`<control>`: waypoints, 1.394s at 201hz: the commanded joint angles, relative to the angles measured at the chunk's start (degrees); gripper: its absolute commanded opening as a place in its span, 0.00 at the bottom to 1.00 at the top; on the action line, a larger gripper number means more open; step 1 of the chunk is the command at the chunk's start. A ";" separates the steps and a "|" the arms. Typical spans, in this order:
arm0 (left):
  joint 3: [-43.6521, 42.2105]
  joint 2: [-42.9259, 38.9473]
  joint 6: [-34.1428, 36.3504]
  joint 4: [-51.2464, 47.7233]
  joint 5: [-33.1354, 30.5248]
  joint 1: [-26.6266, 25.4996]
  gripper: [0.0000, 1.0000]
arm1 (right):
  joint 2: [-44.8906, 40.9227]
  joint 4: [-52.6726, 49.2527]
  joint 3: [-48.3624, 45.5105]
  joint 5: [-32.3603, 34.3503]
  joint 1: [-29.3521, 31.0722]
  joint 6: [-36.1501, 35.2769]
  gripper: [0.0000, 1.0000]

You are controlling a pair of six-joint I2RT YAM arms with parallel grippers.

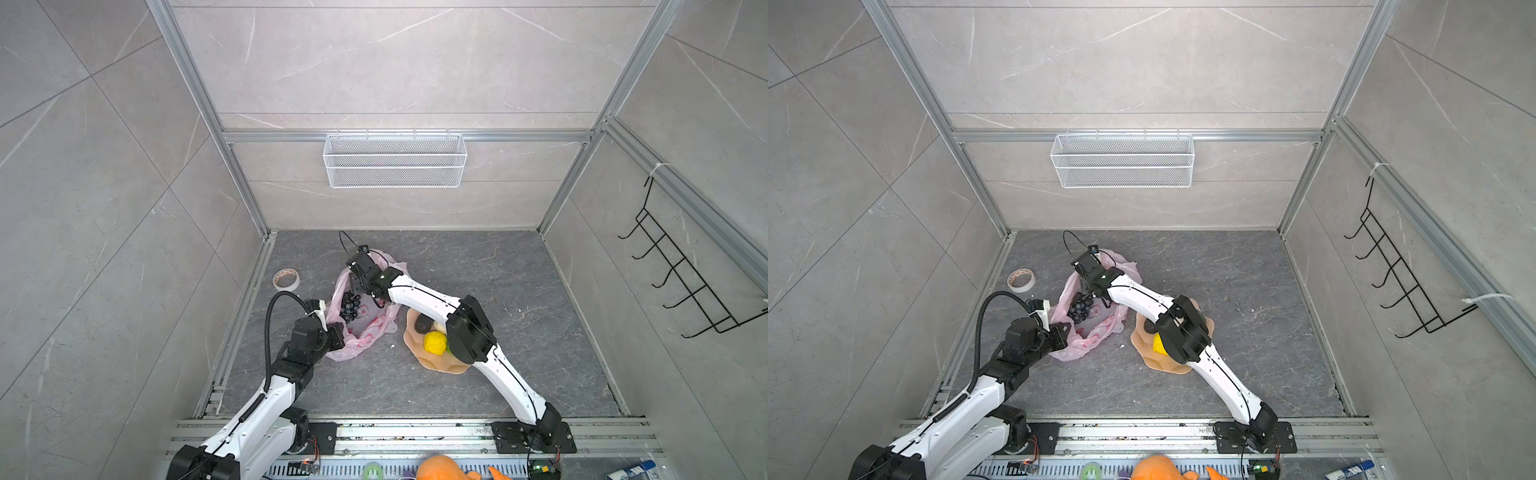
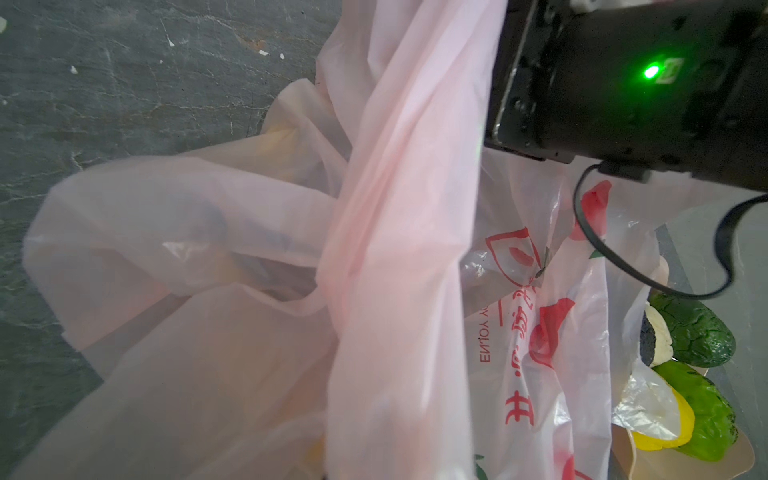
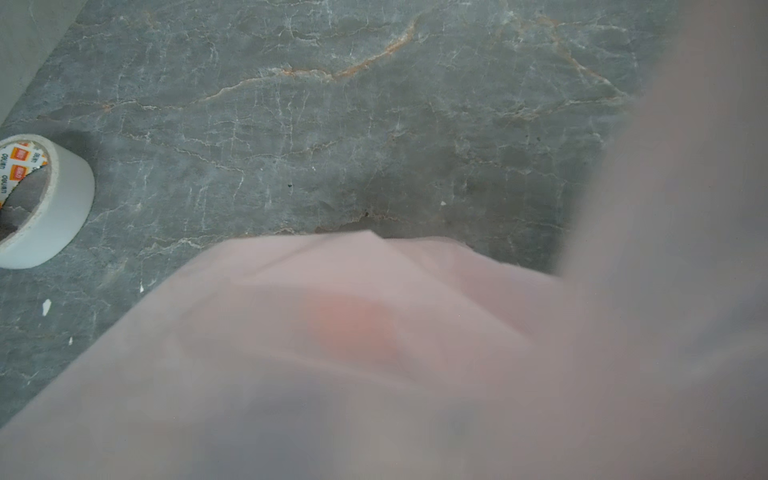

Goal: Take the fake fruits out of the plastic bag
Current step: 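Move the right gripper back into the bag above the orange persimmon, then lower the right gripper into the bag and close on the orange persimmon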

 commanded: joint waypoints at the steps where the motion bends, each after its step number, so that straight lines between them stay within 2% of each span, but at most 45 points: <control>1: 1.57 -1.57 1.19 1.23 0.15 -0.07 0.00 | 2.82 3.36 2.16 1.56 -0.18 -2.15 0.68; 33: 1.14 -2.58 1.19 2.48 2.23 -0.13 0.00 | 6.41 3.12 7.11 0.56 -0.34 -2.20 0.73; 59: 0.65 -3.69 1.28 3.37 3.86 -0.22 0.00 | 11.92 -1.72 16.12 1.92 -0.78 -1.26 0.75; 84: -0.30 -5.72 1.28 5.10 6.23 -0.21 0.00 | 16.73 -4.77 24.99 -0.27 -1.70 -0.31 0.74; 100: -0.84 -6.94 1.36 6.08 7.70 -0.16 0.00 | 17.67 -4.13 26.70 -2.06 -1.97 -0.72 0.73; 156: -2.01 -9.91 1.42 6.87 9.90 -0.16 0.00 | 18.60 -6.22 27.47 -7.78 -2.68 1.43 0.68; 177: -2.64 -11.53 1.37 6.14 9.64 -0.27 0.00 | 18.97 -6.72 27.75 -8.88 -3.65 2.38 0.60; 214: -1.93 -11.00 1.61 2.97 4.46 -0.29 0.00 | 17.80 -6.95 27.08 -9.86 -4.01 1.43 0.49; 280: 0.56 -2.80 1.63 1.60 0.21 -0.24 0.00 | 6.53 -1.91 13.07 -9.60 -2.66 1.27 0.44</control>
